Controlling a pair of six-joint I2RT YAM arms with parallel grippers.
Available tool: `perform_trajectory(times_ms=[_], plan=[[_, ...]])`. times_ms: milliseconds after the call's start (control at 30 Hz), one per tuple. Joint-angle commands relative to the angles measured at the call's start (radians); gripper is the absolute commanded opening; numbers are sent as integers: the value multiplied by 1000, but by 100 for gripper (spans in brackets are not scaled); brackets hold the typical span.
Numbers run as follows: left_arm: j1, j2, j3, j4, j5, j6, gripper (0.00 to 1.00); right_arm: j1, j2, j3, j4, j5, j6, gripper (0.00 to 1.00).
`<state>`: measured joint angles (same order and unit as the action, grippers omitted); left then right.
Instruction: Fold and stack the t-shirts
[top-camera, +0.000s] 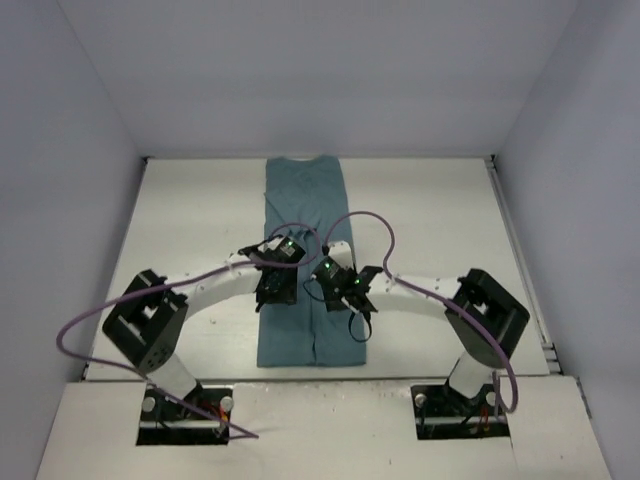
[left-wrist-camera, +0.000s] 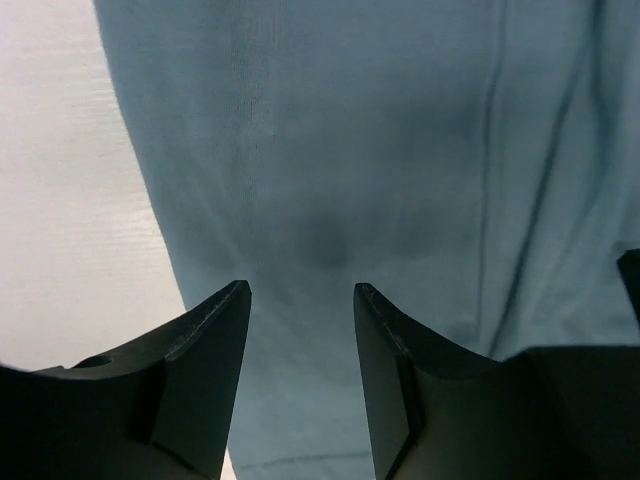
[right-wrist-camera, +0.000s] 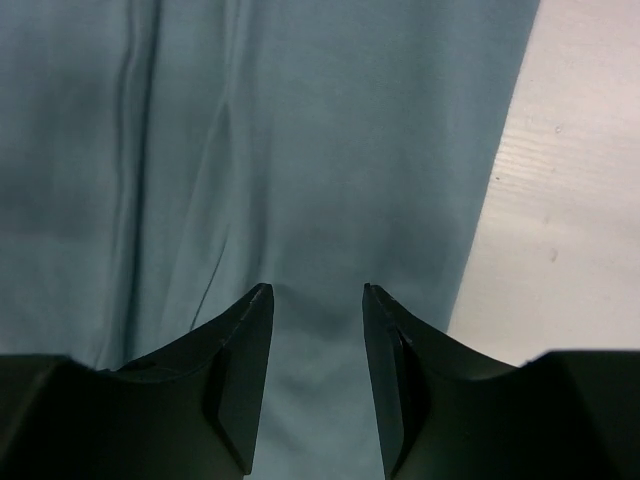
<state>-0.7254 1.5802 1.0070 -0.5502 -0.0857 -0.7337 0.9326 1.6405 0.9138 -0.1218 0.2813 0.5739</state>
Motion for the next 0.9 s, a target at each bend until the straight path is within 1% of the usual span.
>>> perform_trajectory(times_ms=[0, 167, 367, 433, 600, 700, 800, 833, 867], plan=[[4, 73, 52, 45, -28, 28, 43, -29, 53, 15, 86, -14, -21, 38], [20, 173, 66, 89, 6, 38, 43, -84, 100, 3, 130, -52, -31, 38], [96, 278, 107, 136, 58, 98, 43, -167, 176, 27, 186, -108, -77, 38], [144, 341, 174, 124, 76, 149, 43, -203, 222, 77, 188, -118, -115, 39], [204, 390, 296, 99, 71, 230, 43, -249, 271, 172, 183, -141, -156, 38], [223, 377, 347, 70, 66, 265, 46, -275, 250, 214, 171, -152, -166, 39], [223, 298, 394, 13, 73, 280, 57, -291, 162, 225, 140, -148, -180, 42], [221, 250, 399, 3, 85, 277, 59, -299, 115, 221, 127, -148, -183, 43], [219, 173, 403, -24, 86, 268, 64, -304, 80, 215, 126, -149, -183, 44]])
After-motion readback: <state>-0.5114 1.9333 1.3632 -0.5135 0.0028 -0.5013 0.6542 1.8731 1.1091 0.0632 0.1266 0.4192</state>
